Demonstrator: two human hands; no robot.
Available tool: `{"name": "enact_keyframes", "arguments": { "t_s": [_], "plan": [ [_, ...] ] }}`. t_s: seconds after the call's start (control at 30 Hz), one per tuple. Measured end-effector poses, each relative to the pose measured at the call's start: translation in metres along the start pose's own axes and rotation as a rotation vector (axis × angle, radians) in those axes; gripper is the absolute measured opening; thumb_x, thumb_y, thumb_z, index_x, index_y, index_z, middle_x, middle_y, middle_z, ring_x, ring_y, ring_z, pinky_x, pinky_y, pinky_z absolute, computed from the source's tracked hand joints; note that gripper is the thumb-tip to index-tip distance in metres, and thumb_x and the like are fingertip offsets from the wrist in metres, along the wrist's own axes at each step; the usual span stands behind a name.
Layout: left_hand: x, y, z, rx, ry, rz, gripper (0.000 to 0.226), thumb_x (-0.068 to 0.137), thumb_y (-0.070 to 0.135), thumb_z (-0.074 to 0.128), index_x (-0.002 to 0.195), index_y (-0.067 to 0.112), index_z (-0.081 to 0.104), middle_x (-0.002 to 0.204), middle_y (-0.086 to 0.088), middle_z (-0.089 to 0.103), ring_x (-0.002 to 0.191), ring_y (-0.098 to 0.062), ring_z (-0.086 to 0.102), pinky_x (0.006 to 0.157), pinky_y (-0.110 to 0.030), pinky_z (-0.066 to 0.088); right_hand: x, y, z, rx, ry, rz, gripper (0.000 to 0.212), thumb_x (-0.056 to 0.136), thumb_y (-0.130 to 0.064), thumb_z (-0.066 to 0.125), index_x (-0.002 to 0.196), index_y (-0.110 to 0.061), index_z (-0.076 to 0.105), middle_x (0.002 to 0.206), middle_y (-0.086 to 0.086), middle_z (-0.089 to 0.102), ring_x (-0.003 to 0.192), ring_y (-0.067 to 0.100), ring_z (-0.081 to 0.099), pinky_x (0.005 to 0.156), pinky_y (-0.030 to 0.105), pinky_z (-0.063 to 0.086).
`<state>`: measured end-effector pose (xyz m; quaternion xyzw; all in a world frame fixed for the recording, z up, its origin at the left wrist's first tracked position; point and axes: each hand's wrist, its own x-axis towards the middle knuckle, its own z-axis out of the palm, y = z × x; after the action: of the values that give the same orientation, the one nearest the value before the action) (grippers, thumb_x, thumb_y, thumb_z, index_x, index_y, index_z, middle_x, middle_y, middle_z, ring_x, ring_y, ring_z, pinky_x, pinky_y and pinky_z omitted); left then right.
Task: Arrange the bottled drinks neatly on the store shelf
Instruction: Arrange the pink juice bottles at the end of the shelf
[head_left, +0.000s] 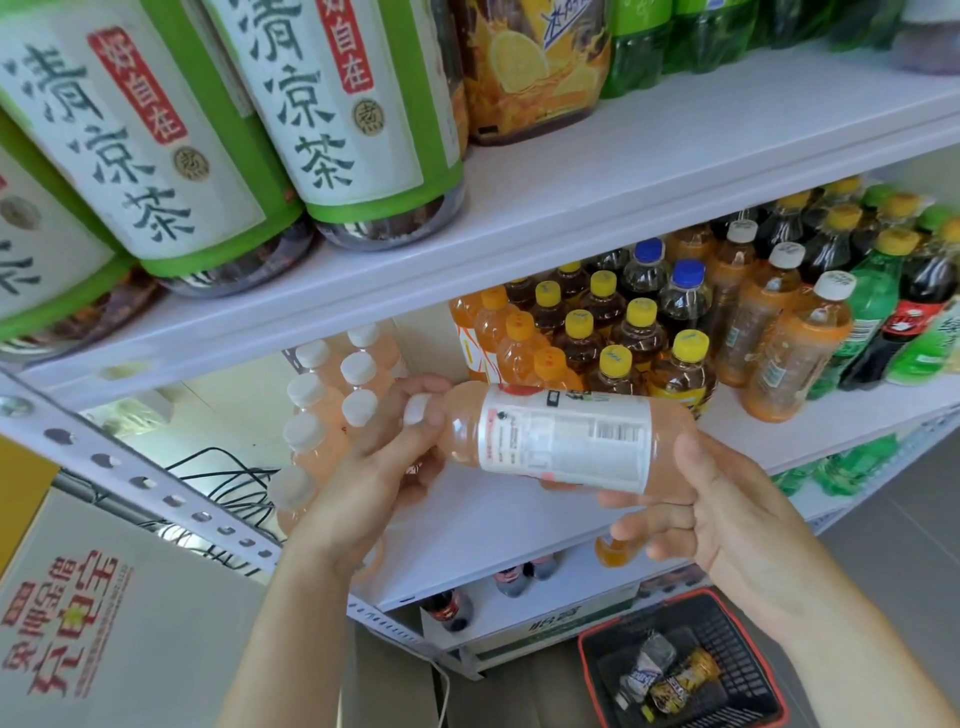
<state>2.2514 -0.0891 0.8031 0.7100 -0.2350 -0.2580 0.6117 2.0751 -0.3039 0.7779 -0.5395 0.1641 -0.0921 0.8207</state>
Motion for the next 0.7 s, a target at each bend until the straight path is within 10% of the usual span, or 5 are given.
{"name": "enact_keyframes", "arguments": {
  "t_s": [0.27, 0.43, 0.7],
  "plan": [
    [0.005, 0.005, 0.01, -0.037, 0.108, 0.067, 0.028, 0.094, 0.05, 0.056, 0.093, 0.026, 0.068, 0.054, 0.012, 0.037, 0.046, -0.007, 0.028, 0.041, -0.015, 0.025, 0.005, 0.007, 0.004, 0.012, 0.12, -0.081, 0.068, 0.069, -0.066, 0.074, 0.125, -0.029, 0.063, 0.117, 0.002, 0.069, 0.102, 0.024, 0.069, 0.068, 0.036, 0.059],
    [0.011, 0.007, 0.016, 0.067, 0.234, -0.034, 0.041, 0.099, 0.051, 0.046, 0.073, 0.025, 0.063, 0.048, 0.009, 0.034, 0.042, -0.008, 0.026, 0.041, -0.015, 0.023, 0.004, 0.01, -0.001, 0.044, -0.001, -0.047, 0.055, 0.077, -0.021, 0.08, 0.127, -0.031, 0.06, 0.116, 0.011, 0.07, 0.098, 0.037, 0.07, 0.07, 0.032, 0.06],
    [0.016, -0.004, 0.007, 0.142, 0.197, -0.087, 0.03, 0.097, 0.051, 0.051, 0.093, 0.024, 0.064, 0.06, 0.005, 0.048, 0.055, -0.011, 0.041, 0.05, -0.019, 0.033, 0.009, 0.006, 0.001, 0.06, 0.022, 0.013, 0.075, 0.053, -0.047, 0.093, 0.121, -0.033, 0.064, 0.113, 0.016, 0.071, 0.085, 0.042, 0.072, 0.06, 0.027, 0.059]
  ]
}}
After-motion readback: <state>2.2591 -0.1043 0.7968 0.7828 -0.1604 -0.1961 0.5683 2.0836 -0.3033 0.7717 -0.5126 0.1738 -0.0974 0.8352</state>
